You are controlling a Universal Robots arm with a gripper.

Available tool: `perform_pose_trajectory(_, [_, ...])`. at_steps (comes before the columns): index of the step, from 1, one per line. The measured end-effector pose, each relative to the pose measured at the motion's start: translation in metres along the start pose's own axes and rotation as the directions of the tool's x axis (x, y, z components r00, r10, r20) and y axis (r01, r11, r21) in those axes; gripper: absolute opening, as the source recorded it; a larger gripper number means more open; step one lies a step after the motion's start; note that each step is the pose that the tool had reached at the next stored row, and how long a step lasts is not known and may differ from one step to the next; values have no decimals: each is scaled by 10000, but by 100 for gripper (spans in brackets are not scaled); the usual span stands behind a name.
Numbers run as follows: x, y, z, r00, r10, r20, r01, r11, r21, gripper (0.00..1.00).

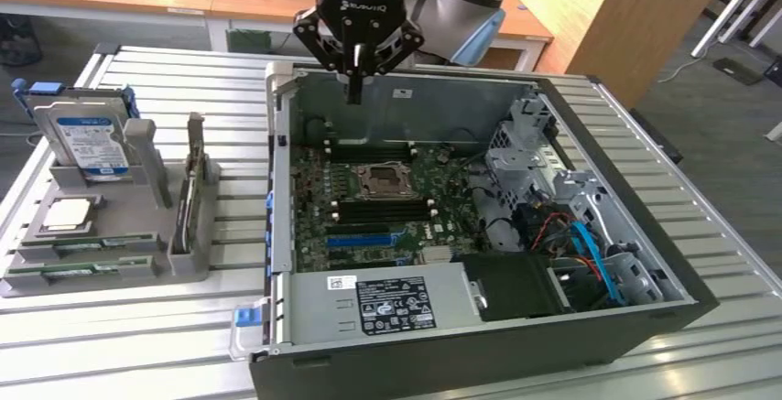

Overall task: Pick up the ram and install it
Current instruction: 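Reach for the ram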

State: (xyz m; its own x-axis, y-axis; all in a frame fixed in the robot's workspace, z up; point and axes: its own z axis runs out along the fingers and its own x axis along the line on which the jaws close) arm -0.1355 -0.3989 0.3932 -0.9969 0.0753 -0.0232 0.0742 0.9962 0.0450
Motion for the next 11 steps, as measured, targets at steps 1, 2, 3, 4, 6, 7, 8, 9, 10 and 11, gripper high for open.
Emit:
perform_pose_trajectory(1, [23,-2,0,10000,-1,1,1,10000,-1,11])
perform_pose_trajectory(2, [48,-4,-1,10000,-1,1,1,10000,-1,11])
perform_pose_trajectory(3, [68,-5,-1,10000,0,1,0,10000,-1,11])
perform_pose_trajectory(4, [92,-7,-2,10000,1,1,-1,10000,-1,11])
perform_pose_trajectory(6, [132,-10,-2,10000,1,1,-1,10000,-1,11])
perform_pose_trajectory(7, [150,-11,-3,10000,0,1,0,10000,0,11])
perform_pose_trajectory(8, [168,-13,-3,10000,0,1,0,10000,-1,11])
perform_pose_trajectory(9, [183,-14,-4,10000,-1,0,1,10000,0,11])
perform_pose_trajectory(10, [200,-15,-4,10000,-1,0,1,10000,0,11])
perform_pose_trajectory(11, [218,-16,-4,10000,0,1,0,10000,-1,11])
